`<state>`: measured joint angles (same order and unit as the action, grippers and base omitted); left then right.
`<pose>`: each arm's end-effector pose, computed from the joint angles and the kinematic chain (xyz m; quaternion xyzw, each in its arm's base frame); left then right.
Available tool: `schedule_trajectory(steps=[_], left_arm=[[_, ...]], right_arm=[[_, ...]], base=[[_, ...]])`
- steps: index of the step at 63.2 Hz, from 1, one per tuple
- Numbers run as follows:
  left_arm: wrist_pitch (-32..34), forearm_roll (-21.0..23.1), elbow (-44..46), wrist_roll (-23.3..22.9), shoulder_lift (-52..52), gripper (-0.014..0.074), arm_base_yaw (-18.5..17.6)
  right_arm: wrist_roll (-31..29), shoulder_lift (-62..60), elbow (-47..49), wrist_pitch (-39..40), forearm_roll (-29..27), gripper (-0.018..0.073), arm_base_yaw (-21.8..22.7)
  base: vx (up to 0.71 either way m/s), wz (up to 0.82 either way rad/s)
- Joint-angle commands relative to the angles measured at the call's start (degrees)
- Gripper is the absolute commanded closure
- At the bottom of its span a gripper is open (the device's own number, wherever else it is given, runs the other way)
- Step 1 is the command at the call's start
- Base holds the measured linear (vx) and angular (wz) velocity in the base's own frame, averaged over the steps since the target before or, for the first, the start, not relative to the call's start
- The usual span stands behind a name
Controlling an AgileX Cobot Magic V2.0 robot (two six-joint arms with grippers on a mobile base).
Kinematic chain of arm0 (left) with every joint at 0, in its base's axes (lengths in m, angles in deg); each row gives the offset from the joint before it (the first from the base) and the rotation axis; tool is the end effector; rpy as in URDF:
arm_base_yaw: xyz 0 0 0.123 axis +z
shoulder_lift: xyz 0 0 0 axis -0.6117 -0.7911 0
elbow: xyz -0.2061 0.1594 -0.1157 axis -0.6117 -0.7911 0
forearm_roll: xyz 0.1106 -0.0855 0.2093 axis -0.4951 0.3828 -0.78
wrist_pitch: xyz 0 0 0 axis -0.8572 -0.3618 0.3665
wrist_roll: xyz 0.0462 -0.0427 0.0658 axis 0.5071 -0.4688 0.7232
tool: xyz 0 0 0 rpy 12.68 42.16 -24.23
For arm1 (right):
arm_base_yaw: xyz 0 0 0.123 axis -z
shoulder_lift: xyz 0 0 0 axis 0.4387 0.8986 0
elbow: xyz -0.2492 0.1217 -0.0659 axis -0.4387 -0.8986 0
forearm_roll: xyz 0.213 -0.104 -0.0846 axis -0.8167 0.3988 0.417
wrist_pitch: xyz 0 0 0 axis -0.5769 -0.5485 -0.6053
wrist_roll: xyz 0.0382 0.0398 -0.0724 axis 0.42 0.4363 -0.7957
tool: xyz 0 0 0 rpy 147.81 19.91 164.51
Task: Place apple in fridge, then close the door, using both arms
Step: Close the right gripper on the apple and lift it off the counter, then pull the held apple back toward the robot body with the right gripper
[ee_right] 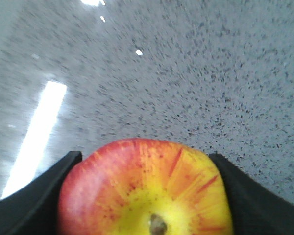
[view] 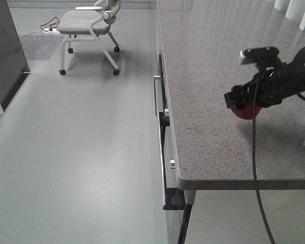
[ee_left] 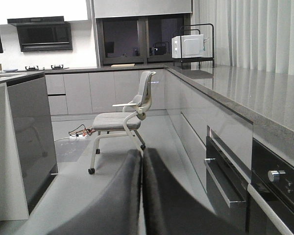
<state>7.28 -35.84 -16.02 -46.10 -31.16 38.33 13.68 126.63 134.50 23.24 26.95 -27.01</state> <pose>0.0563 0.0007 0.2071 -0.0062 0.6729 0.0011 0.7397 0.4133 0.0211 0.2621 -0.1197 0.9370 0.0455 0.3250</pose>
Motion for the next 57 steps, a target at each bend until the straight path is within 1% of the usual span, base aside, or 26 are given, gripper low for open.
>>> schedule_trajectory(steps=[1,8,13,19,24,34,49,57], left_arm=[[4.36,0.0,-1.19,-0.54,0.93,0.0603,0.07],[4.36,0.0,-1.19,-0.54,0.93,0.0603,0.07],[4.36,0.0,-1.19,-0.54,0.93,0.0603,0.07],[4.36,0.0,-1.19,-0.54,0.93,0.0603,0.07],[4.36,0.0,-1.19,-0.54,0.93,0.0603,0.07],[4.36,0.0,-1.19,-0.54,0.93,0.0603,0.07],[4.36,0.0,-1.19,-0.54,0.93,0.0603,0.07],[4.36,0.0,-1.19,-0.54,0.93,0.0603,0.07]], right_arm=[[-0.64,-6.46,1.63,0.65,-3.69,0.0189,0.29],[-3.59,-10.38,-1.65,1.05,-8.88,0.0189,0.29],[-8.18,-14.24,-6.23,2.8,-14.39,0.0189,0.03],[-13.08,-19.33,-13.28,4.89,-19.17,0.0189,-1.26],[-16.42,-24.11,-18.63,5.91,-21.84,0.0189,-3.12],[-16.55,-32.77,-26.32,6.75,-23.59,0.019,-6.76],[-15.79,-46.15,-36.67,7.53,-23.64,0.019,-12.85],[-15.08,-53.28,-41.48,6.66,-23.65,0.019,-14.6]], base=[[0.0,0.0],[0.0,0.0],[0.0,0.0],[0.0,0.0],[0.0,0.0],[0.0,0.0],[0.0,0.0],[0.0,0.0]])
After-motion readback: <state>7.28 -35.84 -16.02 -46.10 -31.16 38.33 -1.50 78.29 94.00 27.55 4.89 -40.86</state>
